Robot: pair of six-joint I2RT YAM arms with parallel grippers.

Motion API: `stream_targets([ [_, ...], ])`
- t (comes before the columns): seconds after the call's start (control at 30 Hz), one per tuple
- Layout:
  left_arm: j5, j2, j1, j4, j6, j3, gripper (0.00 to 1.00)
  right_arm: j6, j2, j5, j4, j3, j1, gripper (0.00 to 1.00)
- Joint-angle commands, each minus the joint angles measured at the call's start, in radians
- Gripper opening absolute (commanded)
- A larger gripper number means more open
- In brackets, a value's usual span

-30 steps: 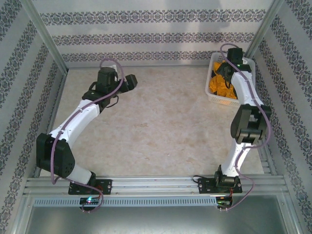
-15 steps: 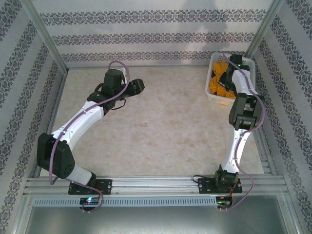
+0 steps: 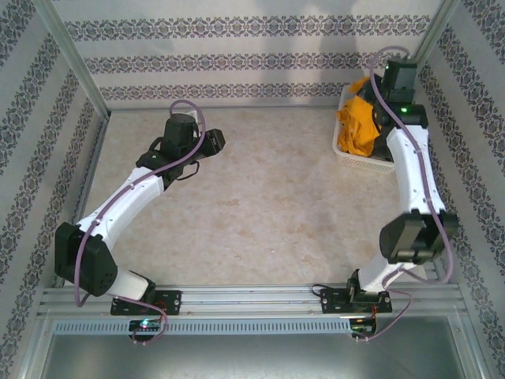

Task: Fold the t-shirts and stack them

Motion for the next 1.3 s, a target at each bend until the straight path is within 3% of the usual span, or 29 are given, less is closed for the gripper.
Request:
stream_targets([
  [0.0,-0.094,-0.021,-0.007,-0.089,0.023,0.032,0.44,0.005,-0.045,-0.029,0.087,0.08,0.054,0.0],
  [0.27,-0.258,-0.036,0.021,-0.25,0.022,0.112,0.44,-0.07,-0.038,0.001,0.097,0.3,0.383,0.0],
  [0.47,-0.332,-0.097,0.054,-0.331,-0.011,0.129,0.45,-0.068,0.084,0.046,0.089,0.47,0.632,0.0],
  [0.8,-0.479,-0.24,0.06,-0.483,-0.059,0.145,0.47,-0.061,0.176,0.066,0.184,0.462,0.76,0.0],
  [0.9,-0.506,-0.282,0.059,-0.517,-0.066,0.141,0.47,-0.024,0.109,0.038,0.218,0.295,0.785,0.0],
  [1.03,-0.509,-0.307,0.06,-0.563,-0.08,0.135,0.5,-0.019,-0.01,-0.002,0.314,-0.101,0.886,0.0],
  [1.13,-0.489,-0.315,0.06,-0.592,-0.114,0.114,0.52,-0.016,-0.024,-0.139,0.375,-0.356,0.952,0.0],
  [1.27,-0.442,-0.321,0.06,-0.636,-0.169,0.067,0.54,-0.072,0.049,-0.441,0.321,-0.462,1.008,0.37],
])
